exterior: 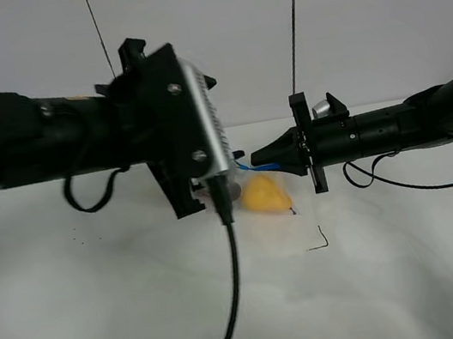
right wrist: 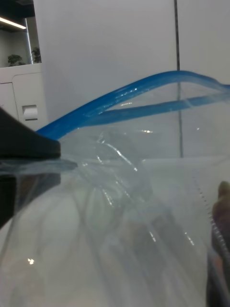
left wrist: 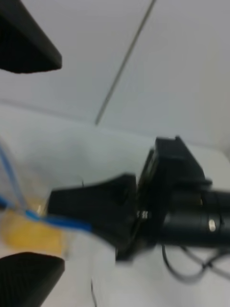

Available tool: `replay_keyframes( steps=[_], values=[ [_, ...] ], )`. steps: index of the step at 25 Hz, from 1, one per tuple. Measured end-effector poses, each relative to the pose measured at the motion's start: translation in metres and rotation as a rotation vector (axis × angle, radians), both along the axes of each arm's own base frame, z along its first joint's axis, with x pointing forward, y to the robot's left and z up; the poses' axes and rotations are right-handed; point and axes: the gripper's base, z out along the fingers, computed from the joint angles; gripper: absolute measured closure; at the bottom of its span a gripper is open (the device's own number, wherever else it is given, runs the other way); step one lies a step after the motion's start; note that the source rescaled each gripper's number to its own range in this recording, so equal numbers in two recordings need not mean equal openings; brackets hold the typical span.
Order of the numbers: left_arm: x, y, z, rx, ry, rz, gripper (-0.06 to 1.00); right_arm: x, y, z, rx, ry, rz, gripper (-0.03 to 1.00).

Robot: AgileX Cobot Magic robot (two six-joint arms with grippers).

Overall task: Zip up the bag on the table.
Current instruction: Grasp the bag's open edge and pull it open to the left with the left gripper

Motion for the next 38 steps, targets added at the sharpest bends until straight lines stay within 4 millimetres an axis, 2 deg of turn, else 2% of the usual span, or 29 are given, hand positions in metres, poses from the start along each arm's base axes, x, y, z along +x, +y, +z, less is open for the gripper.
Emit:
replay_keyframes(
  steps=[4,8,13,17,26,34,38],
  values=[
    [0.009,-0.019,-0.028,0.047,-0.043,0.066,-0.03,0.000,0.000,0.000,0.000,0.000,0.000,0.97],
    [0.014,-0.026,-0.055,0.116,-0.022,0.061,-0.03,0.000,0.000,0.000,0.000,0.000,0.000,0.97],
    [0.018,-0.030,-0.072,0.150,-0.005,0.068,-0.02,0.000,0.000,0.000,0.000,0.000,0.000,0.97],
    [0.023,-0.032,-0.085,0.180,-0.004,0.083,0.07,0.000,0.000,0.000,0.000,0.000,0.000,0.97],
    [0.023,-0.033,-0.086,0.199,-0.030,0.065,0.32,0.000,0.000,0.000,0.000,0.001,0.000,0.97],
    [0.024,-0.034,-0.085,0.213,-0.064,0.051,0.43,0.000,0.000,0.000,0.001,0.003,-0.001,0.97],
    [0.023,-0.035,-0.084,0.227,-0.085,0.030,0.54,0.000,0.000,0.000,0.001,0.003,-0.001,0.97]
  ],
)
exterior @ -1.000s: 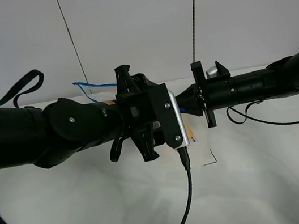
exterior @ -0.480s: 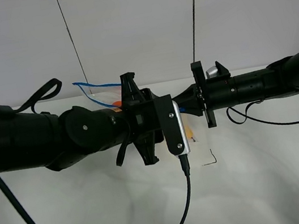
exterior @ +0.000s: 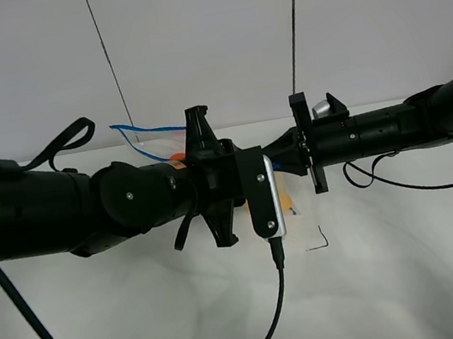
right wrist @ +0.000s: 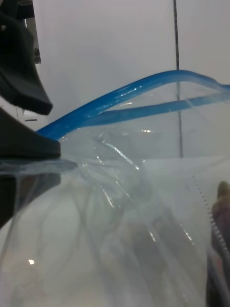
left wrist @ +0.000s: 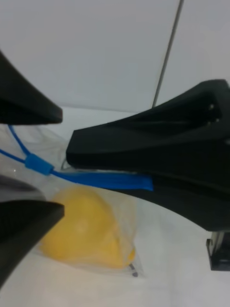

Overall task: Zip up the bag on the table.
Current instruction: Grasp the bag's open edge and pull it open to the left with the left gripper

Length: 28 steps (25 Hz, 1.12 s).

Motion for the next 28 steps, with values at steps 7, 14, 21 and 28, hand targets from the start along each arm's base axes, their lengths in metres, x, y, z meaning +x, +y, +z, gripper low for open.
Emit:
replay_keyframes(
  steps=[7,14,21,28],
  values=[
    [0.005,-0.003,-0.017,0.021,0.005,0.017,0.58,0.000,0.000,0.000,-0.001,0.001,-0.001,0.97],
    [0.008,-0.002,-0.012,-0.008,-0.048,0.053,0.63,0.000,0.000,0.000,0.001,0.002,0.000,0.97],
    [0.001,-0.008,-0.013,-0.009,-0.038,0.030,0.84,0.000,0.000,0.000,0.000,0.003,0.004,0.97],
    [0.000,-0.008,-0.013,-0.009,-0.036,0.029,0.85,0.000,-0.001,0.000,-0.001,0.002,0.006,0.97]
  ],
)
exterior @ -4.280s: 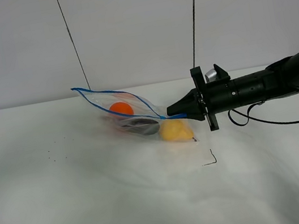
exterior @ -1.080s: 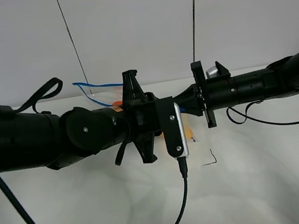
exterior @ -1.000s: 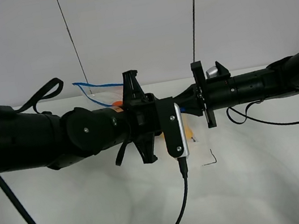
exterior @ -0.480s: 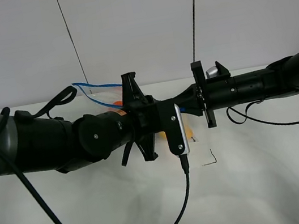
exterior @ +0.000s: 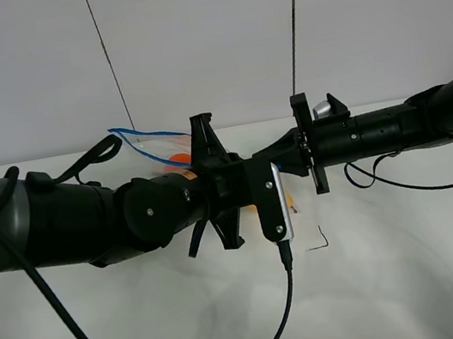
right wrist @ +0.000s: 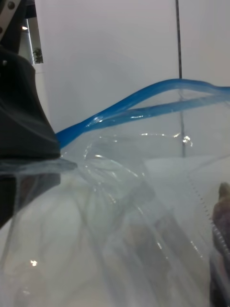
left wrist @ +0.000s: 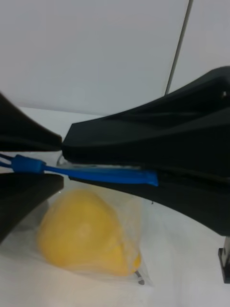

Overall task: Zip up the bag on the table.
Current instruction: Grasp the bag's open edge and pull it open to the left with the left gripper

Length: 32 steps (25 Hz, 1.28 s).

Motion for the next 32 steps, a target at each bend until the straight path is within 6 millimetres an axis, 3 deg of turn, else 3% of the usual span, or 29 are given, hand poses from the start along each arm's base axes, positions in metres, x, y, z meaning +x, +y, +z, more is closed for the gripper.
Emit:
replay_keyframes(
  steps=[5,17,22,32],
  values=[
    [-0.002,0.001,-0.003,0.010,0.005,-0.003,0.94,0.000,0.000,0.000,0.000,0.000,0.001,0.97],
    [-0.004,0.006,-0.007,0.038,-0.027,0.001,0.94,-0.001,0.001,0.000,-0.002,0.002,0.007,0.97],
    [0.006,0.015,-0.007,0.068,-0.040,0.013,0.94,0.001,0.001,0.000,0.010,0.010,-0.015,0.97],
    [0.027,0.050,0.014,0.051,-0.062,0.106,0.94,0.002,0.001,0.004,0.042,0.020,-0.030,0.97]
  ],
)
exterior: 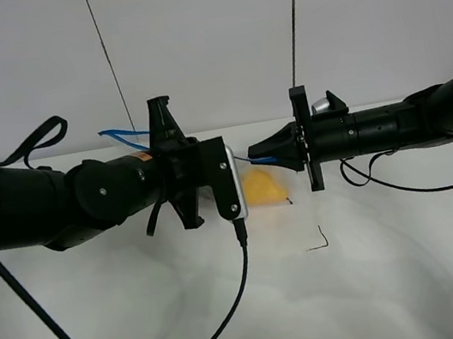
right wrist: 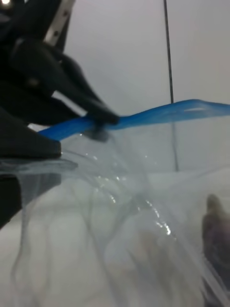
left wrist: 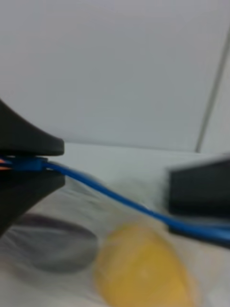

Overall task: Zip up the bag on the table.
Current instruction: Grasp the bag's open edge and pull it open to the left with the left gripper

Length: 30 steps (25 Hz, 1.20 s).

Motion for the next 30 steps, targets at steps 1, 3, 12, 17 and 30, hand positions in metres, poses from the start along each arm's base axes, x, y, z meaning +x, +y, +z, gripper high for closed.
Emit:
replay_keyframes(
  steps=[1,3,12,17,30],
  values=[
    [0.002,0.003,0.000,0.000,0.001,0.010,0.94,0.000,0.000,0.000,0.000,0.001,0.000,0.97],
    [0.006,0.009,-0.001,0.002,0.004,0.029,0.94,0.000,0.000,0.000,-0.001,0.001,-0.001,0.97],
    [0.028,0.043,-0.002,0.005,0.017,0.137,0.94,0.000,0.000,0.000,0.002,0.008,-0.007,0.97],
    [0.038,0.062,-0.002,0.005,0.021,0.194,0.94,0.001,0.000,0.000,0.003,0.010,-0.011,0.97],
    [0.059,0.119,-0.003,0.040,0.017,0.349,0.94,0.001,0.001,0.000,0.001,0.008,-0.010,0.97]
  ],
)
